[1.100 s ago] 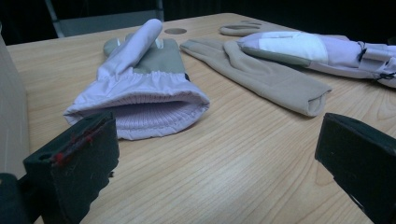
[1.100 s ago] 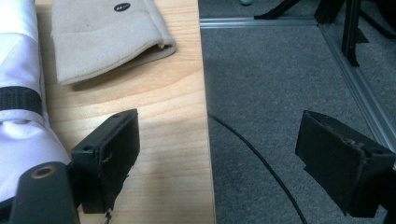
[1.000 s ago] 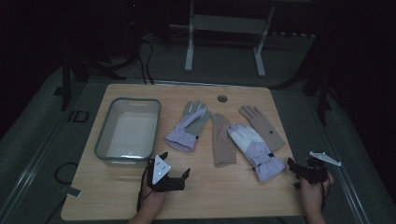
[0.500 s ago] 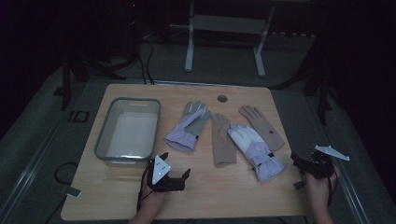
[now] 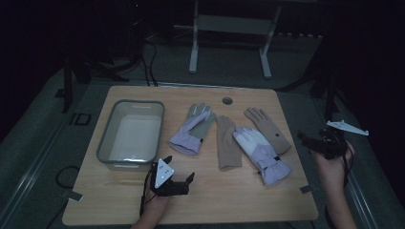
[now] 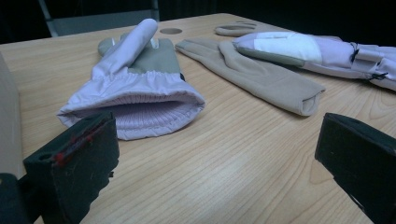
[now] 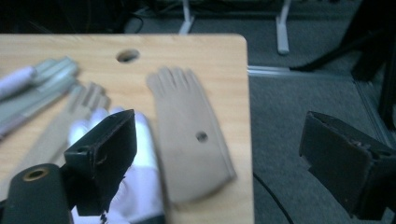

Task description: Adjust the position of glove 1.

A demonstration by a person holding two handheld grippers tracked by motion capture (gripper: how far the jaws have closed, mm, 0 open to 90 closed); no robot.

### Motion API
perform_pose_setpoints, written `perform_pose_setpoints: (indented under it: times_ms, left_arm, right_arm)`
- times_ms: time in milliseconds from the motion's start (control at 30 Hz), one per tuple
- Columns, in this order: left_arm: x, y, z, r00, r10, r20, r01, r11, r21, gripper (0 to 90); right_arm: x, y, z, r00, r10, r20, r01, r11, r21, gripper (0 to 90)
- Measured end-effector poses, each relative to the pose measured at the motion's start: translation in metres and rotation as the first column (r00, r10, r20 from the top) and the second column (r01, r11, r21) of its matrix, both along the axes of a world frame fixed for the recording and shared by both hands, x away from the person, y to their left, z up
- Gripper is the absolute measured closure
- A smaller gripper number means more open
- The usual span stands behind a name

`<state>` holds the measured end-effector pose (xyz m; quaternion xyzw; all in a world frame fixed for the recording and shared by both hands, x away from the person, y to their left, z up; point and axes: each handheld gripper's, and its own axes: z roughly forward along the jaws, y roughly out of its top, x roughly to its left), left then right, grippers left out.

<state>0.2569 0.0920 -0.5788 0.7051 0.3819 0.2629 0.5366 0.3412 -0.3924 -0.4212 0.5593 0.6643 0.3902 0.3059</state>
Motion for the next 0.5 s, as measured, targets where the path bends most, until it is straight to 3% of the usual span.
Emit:
perform_pose_setpoints:
  times_ms: [233,500]
  left_arm:
    - [0.001,0.001,0.0,1.0,-0.003,-0.006,0.003,1.0,-0.009,0.0]
    - [0.001,0.001,0.0,0.9999,-0.006,-0.01,0.006,0.9998,-0.017,0.0]
  right_arm:
    - [0.017,0.028,0.024,0.9975,0.065,0.028,-0.065,0.998,-0.002,11.2]
    - [0.034,0.065,0.037,0.9898,0.142,0.009,-0.142,0.989,-0.032,11.2]
